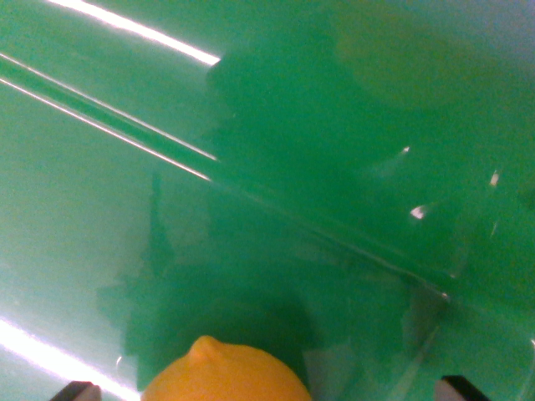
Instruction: Pick fruit
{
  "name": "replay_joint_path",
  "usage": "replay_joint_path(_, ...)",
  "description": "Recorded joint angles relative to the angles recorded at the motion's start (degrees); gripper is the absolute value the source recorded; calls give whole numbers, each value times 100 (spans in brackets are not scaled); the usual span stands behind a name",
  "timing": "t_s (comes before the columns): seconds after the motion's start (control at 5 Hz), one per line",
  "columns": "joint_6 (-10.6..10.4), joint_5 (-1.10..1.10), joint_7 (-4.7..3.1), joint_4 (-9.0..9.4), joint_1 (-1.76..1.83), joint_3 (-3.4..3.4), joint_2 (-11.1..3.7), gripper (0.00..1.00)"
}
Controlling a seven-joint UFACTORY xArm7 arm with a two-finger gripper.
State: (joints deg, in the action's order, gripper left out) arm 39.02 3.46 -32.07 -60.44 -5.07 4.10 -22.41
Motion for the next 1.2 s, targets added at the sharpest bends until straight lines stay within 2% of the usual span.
replay_joint_path(0.2,0,0,0,0,0,0,0,100)
replay_joint_path(1.2,14,0,-1,-7,0,0,7,100)
